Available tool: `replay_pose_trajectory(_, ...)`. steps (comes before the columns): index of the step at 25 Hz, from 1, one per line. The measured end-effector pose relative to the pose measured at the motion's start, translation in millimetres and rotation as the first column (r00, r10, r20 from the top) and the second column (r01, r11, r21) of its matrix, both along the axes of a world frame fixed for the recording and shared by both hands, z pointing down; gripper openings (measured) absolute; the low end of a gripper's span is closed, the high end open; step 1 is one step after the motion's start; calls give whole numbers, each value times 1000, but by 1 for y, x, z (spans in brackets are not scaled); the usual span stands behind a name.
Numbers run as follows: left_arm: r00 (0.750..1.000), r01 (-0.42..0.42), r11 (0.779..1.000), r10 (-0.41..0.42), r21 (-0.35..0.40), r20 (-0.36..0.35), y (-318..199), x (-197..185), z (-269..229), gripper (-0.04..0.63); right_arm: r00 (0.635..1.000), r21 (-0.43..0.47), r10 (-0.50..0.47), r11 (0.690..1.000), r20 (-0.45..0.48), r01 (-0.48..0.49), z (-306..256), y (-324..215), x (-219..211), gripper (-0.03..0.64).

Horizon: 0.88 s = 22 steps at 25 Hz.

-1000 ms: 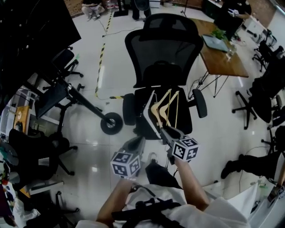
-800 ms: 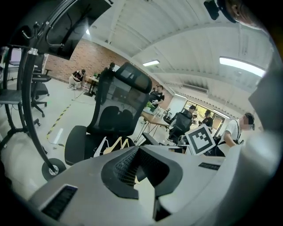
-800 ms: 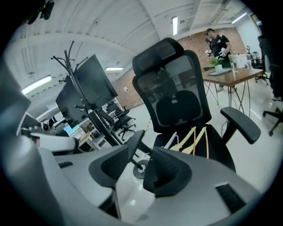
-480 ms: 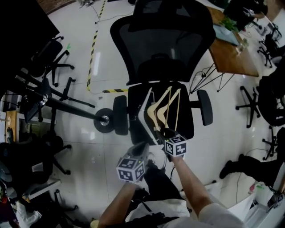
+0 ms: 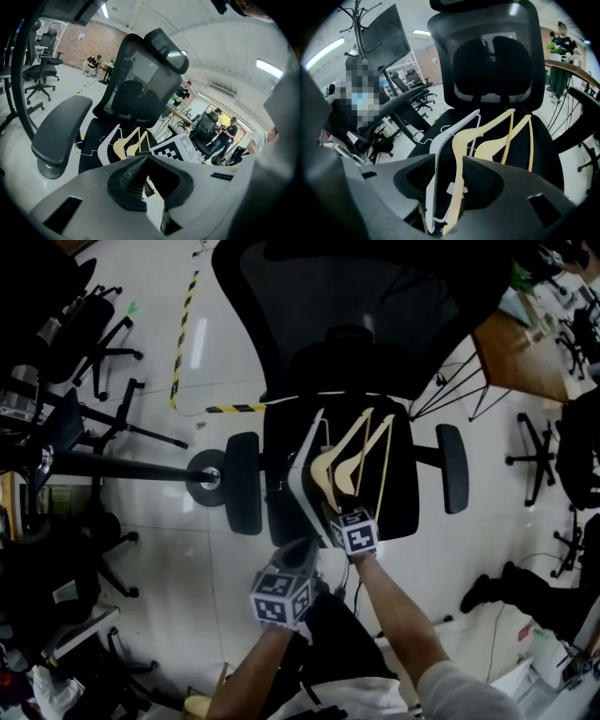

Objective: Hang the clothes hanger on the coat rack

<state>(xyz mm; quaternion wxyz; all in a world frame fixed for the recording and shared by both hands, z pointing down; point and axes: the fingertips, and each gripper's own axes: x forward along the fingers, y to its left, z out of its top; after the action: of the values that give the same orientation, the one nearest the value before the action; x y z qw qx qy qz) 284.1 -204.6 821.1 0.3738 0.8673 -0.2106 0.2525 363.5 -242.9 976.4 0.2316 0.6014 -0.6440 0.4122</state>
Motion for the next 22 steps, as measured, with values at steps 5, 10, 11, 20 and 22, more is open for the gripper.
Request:
replay_pose_trajectory(5, 999, 33, 998, -33, -46, 11, -6, 2, 29, -9, 1000, -54, -18, 998, -9, 17, 44, -16, 5, 222)
replay_pose_trajectory(10, 998, 53, 996, -51, -69, 31, -11, -10, 45, -9, 996, -92, -61, 994, -66, 55, 63, -31, 8, 225)
replay_pose_trajectory(11, 998, 61, 995, -59, -73, 33, -13, -13, 47, -9, 995, -86, -68, 994, -78, 61, 66, -35, 8, 229)
replay_pose_trajectory(20, 995, 92, 991, -89, -93, 34, -14, -27, 48, -9, 959, -145, -179, 978, -221, 149, 88, -44, 8, 233)
replay_pose_trajectory(22, 994, 103, 990, -101, -99, 31, -12, -31, 48, -9, 942, -155, -206, 973, -265, 169, 87, -45, 9, 183)
